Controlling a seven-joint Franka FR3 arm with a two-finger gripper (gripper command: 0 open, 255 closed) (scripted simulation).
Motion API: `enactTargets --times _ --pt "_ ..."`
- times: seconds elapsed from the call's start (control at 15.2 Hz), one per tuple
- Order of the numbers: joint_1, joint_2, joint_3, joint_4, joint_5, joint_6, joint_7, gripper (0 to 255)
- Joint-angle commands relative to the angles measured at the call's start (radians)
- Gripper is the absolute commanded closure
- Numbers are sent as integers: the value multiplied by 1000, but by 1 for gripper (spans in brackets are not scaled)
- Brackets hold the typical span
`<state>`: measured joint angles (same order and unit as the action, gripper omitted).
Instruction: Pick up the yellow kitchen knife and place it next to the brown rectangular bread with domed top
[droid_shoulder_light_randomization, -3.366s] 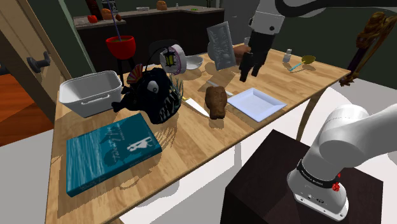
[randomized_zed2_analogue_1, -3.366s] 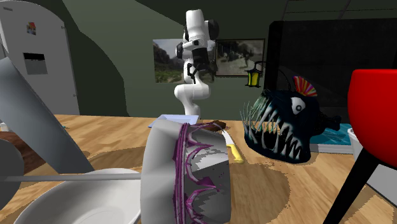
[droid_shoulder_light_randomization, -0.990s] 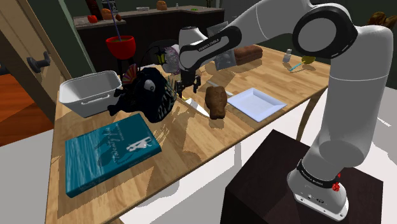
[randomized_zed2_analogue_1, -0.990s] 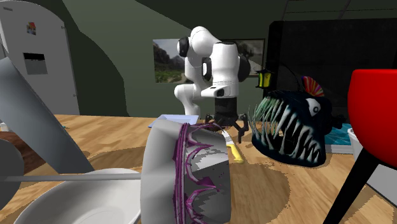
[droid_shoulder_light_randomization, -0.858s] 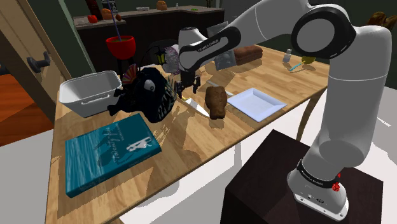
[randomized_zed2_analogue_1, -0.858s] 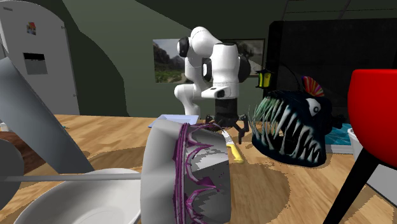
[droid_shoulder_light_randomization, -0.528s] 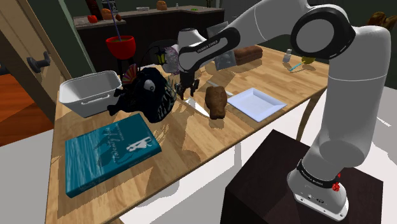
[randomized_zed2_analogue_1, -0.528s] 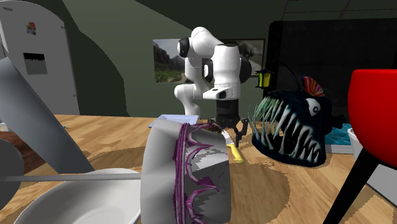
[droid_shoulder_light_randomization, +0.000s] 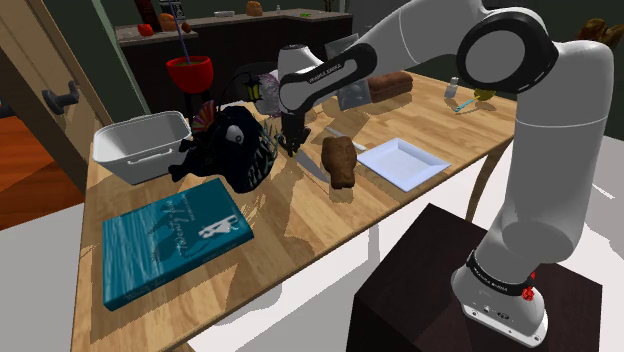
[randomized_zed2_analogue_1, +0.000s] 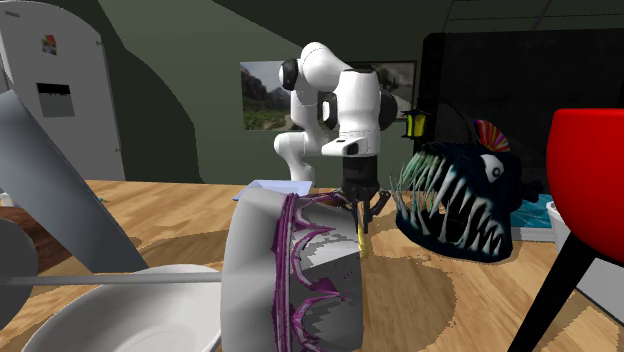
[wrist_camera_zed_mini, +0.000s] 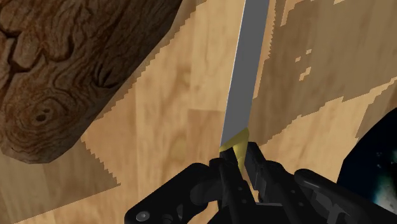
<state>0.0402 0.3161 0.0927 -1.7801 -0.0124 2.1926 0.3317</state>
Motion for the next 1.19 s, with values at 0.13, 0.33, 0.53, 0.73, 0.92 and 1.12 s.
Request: enactTargets --times 0.13,0.33,0.53,0.73,0.92,1.12 --pt "1 -12 2 6 2 -21 -1 255" --pt "0 -25 2 28 4 -57 -1 255" --pt "0 -37 3 53 5 -93 -2 255" --pt "0 -48 3 79 6 -130 -2 255" --pt "0 -56 3 108 7 -167 -2 255" --pt "0 -63 4 139 8 -205 -2 255"
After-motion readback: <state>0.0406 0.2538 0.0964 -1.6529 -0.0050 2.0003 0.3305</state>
